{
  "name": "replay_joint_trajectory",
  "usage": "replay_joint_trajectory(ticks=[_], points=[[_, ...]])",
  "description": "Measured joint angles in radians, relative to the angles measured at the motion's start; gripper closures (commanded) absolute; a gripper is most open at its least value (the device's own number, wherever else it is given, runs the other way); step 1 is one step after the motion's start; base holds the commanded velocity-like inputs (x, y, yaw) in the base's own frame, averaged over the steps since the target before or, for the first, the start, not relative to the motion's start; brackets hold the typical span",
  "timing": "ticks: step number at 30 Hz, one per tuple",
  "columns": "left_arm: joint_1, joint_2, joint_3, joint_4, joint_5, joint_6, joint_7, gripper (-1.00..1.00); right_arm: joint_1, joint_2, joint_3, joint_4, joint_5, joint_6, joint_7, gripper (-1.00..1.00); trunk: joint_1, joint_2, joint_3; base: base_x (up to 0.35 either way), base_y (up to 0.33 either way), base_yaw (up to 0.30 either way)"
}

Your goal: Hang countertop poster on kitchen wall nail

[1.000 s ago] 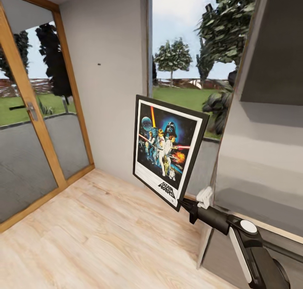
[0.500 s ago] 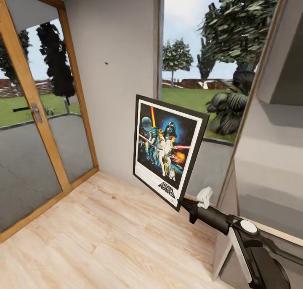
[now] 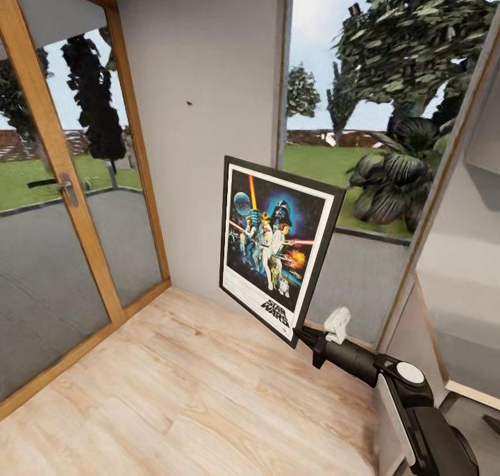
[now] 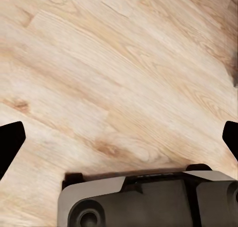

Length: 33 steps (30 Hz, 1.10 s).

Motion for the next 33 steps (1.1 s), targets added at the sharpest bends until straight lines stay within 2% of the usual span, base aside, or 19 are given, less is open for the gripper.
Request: replay_joint_trajectory(ticks=[33], points=[[0.000, 0.000, 0.000, 0.000, 0.000, 0.000, 0.000, -1.00, 0.001, 0.000, 0.002, 0.000, 0.000, 0.000, 0.000, 1.00, 0.000, 0.000, 0.000, 0.205, 0.304, 0.000]])
